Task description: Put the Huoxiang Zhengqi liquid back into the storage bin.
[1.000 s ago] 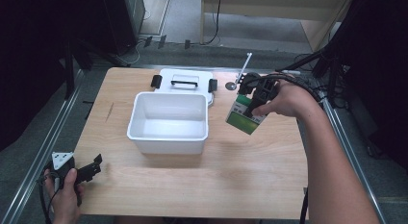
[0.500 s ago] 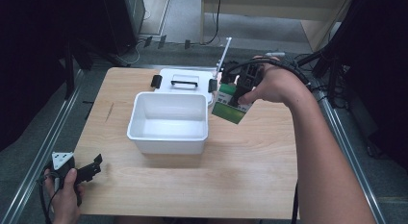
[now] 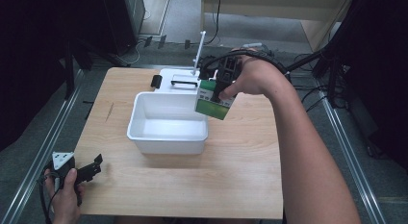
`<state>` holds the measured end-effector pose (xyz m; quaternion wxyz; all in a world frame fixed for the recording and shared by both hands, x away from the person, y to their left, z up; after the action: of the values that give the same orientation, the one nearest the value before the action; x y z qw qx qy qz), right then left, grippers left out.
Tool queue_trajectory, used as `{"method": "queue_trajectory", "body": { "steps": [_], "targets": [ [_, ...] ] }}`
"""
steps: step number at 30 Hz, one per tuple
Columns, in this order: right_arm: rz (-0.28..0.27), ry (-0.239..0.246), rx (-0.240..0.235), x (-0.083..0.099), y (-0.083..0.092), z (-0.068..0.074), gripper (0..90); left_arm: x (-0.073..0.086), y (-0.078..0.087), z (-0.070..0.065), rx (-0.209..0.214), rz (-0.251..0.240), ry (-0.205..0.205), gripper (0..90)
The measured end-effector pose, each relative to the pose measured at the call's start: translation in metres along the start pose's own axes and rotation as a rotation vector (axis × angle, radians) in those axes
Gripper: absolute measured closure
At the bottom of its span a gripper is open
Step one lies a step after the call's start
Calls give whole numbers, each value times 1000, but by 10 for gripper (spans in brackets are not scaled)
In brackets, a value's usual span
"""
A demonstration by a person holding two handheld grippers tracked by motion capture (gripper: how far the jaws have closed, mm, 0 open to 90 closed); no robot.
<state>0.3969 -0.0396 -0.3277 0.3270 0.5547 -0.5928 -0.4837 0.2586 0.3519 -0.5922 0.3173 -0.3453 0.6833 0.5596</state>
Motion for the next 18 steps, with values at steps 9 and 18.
{"method": "queue_trajectory", "body": {
  "steps": [9,18],
  "targets": [
    [-9,50,-18,-27,-6,9,647,0,0,0,3,-2,-2,41],
    [-24,107,-38,-44,-18,19,645,0,0,0,5,-3,0,41]
  ]
}}
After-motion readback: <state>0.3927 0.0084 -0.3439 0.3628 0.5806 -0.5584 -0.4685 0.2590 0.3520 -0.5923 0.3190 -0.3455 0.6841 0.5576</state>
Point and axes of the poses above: each handheld gripper's, and its own axes: y roughly backward along the jaws, x roughly out of its underside, z roughly to its left, the point moved 7 cm from there along -y, roughly forward along the jaws, and after that the axes turned 9 degrees about x, right-handed, at the moved point
